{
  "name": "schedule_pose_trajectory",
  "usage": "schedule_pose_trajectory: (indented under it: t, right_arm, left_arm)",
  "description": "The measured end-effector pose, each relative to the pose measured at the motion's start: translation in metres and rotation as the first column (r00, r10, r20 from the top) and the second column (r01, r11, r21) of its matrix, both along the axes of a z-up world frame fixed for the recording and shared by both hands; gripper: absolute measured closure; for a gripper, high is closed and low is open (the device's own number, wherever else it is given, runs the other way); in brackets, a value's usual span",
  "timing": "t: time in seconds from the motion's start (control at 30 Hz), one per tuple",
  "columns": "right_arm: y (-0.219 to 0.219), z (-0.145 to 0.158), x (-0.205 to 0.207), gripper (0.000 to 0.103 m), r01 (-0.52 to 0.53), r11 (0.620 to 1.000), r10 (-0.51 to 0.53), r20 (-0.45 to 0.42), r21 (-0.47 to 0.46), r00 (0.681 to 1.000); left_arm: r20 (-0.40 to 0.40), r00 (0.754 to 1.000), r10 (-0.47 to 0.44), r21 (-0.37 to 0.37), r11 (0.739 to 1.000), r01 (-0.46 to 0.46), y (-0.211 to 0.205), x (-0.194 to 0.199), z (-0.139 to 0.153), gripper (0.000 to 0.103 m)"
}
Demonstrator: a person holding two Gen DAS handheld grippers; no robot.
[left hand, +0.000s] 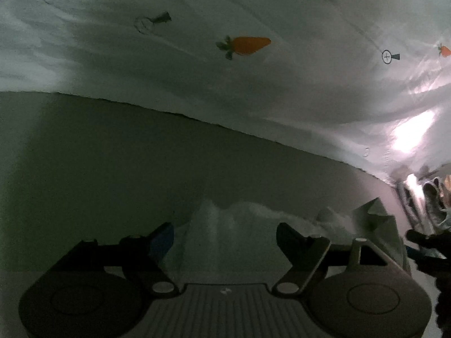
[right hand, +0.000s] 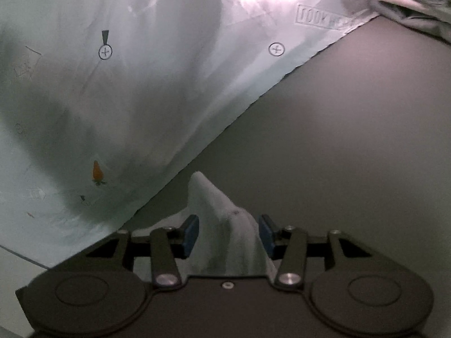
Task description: Fold clothes
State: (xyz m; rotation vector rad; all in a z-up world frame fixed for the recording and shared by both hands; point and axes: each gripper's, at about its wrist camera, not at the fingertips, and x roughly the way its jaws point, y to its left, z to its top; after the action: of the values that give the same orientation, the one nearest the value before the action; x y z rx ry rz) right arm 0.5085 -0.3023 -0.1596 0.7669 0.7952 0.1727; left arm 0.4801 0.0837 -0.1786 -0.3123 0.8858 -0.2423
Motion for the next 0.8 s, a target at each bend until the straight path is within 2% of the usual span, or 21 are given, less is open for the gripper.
schedule_pose_trajectory:
  t: [0.07, 0.17, 0.2, 0.23, 0.27, 0.3, 0.37, 0.43, 0.5, 0.57, 0.63, 0.7, 0.77, 0.8]
  right_arm:
    - [0.002, -0.004, 0.006, 0.054, -0.011, 1.0, 0.011, -0.011, 0.001, 1.0]
    - [0.008, -0.011, 0.015, 0.054, -0.026, 1.0, 0.026, -0.031, 0.006, 0.999]
    - [0.01, -0.013, 0.018, 0.054, -0.03, 0.999, 0.031, -0.04, 0.014, 0.999]
    - [0.011, -0.014, 0.02, 0.055, -0.034, 0.999, 0.036, -0.049, 0.022, 0.998]
    - [0.013, -0.015, 0.021, 0.062, -0.036, 0.999, 0.037, -0.054, 0.017, 0.998]
    - [0.015, -0.015, 0.022, 0.081, -0.035, 0.999, 0.035, -0.055, 0.0, 0.998]
    - [0.016, -0.013, 0.021, 0.09, -0.022, 1.0, 0.021, -0.042, -0.011, 0.999]
    - [0.006, -0.006, 0.01, 0.095, 0.027, 0.999, -0.027, 0.01, 0.041, 1.0]
    - [-0.009, 0.002, -0.005, 0.096, 0.089, 0.991, -0.095, 0.056, 0.095, 0.994]
    - [-0.021, 0.001, -0.013, 0.096, 0.13, 0.985, -0.137, 0.055, 0.113, 0.989]
    - [-0.027, -0.01, -0.012, 0.096, 0.144, 0.983, -0.147, 0.017, 0.115, 0.989]
    - [-0.023, -0.022, -0.006, 0.094, 0.153, 0.984, -0.149, -0.042, 0.091, 0.988]
    - [-0.017, -0.027, -0.003, 0.09, 0.154, 0.987, -0.15, -0.082, 0.037, 0.985]
    - [-0.015, -0.026, -0.003, 0.085, 0.155, 0.988, -0.154, -0.085, 0.01, 0.984]
  left_arm:
    - [-0.03, 1.0, -0.006, 0.003, 1.0, 0.006, 0.0, 0.013, -0.01, 0.024]
    - [-0.071, 0.997, -0.021, -0.012, 1.0, 0.02, 0.0, 0.024, -0.022, 0.047]
    - [-0.074, 0.997, -0.022, -0.019, 1.0, 0.02, -0.001, 0.025, -0.025, 0.06]
    - [-0.075, 0.997, -0.02, -0.018, 1.0, 0.018, -0.001, 0.025, -0.027, 0.082]
    - [-0.074, 0.997, -0.015, -0.019, 1.0, 0.013, -0.001, 0.024, -0.028, 0.096]
    - [-0.068, 0.998, -0.002, -0.021, 1.0, 0.001, -0.001, 0.023, -0.028, 0.1]
    - [-0.043, 0.998, 0.035, -0.047, 0.998, -0.037, 0.004, 0.018, -0.023, 0.1]
    - [-0.002, 0.993, 0.114, -0.146, 0.983, -0.113, 0.022, 0.008, -0.012, 0.1]
    - [0.026, 0.979, 0.204, -0.263, 0.946, -0.19, 0.044, -0.002, -0.002, 0.1]
    - [0.015, 0.964, 0.265, -0.36, 0.901, -0.242, 0.064, -0.002, -0.002, 0.1]
    - [-0.023, 0.958, 0.287, -0.363, 0.89, -0.276, 0.066, 0.006, -0.008, 0.099]
    - [-0.09, 0.948, 0.306, -0.295, 0.901, -0.319, 0.055, 0.016, -0.019, 0.099]
    - [-0.128, 0.933, 0.335, -0.248, 0.9, -0.357, 0.048, 0.02, -0.024, 0.097]
    - [-0.12, 0.933, 0.339, -0.236, 0.903, -0.359, 0.047, 0.017, -0.021, 0.088]
